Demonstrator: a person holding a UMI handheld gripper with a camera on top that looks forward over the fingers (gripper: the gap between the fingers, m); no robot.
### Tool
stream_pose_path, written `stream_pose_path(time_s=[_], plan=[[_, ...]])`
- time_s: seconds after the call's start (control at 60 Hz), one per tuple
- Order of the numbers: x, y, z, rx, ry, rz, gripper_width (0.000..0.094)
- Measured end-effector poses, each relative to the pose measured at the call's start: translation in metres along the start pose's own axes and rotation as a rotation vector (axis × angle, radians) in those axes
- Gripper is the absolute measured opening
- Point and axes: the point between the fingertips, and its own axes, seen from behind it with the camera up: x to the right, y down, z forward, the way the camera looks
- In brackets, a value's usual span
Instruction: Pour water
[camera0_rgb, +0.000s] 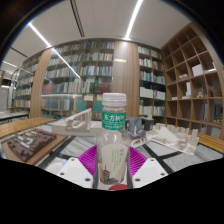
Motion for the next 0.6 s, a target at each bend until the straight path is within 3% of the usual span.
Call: stream_pose_path(time_s=[0.2, 0.233, 0.317, 0.45, 0.55, 0.6], plan=[[0.021, 0.100, 0.006, -0.174, 0.035, -0.005, 0.0390], [0.022, 0.092, 0.009, -0.123, 0.033, 0.011, 0.0394], [0.024, 0.098, 0.004, -0.123, 0.035, 0.029, 0.0407], [0.021, 0.101, 0.001, -0.167, 0.046, -0.001, 0.0565], [0.019, 0.092, -0.017, -0.213, 0.063, 0.010, 0.0875], [0.021, 0.085, -0.033, -0.233, 0.091, 0.022, 0.0842]])
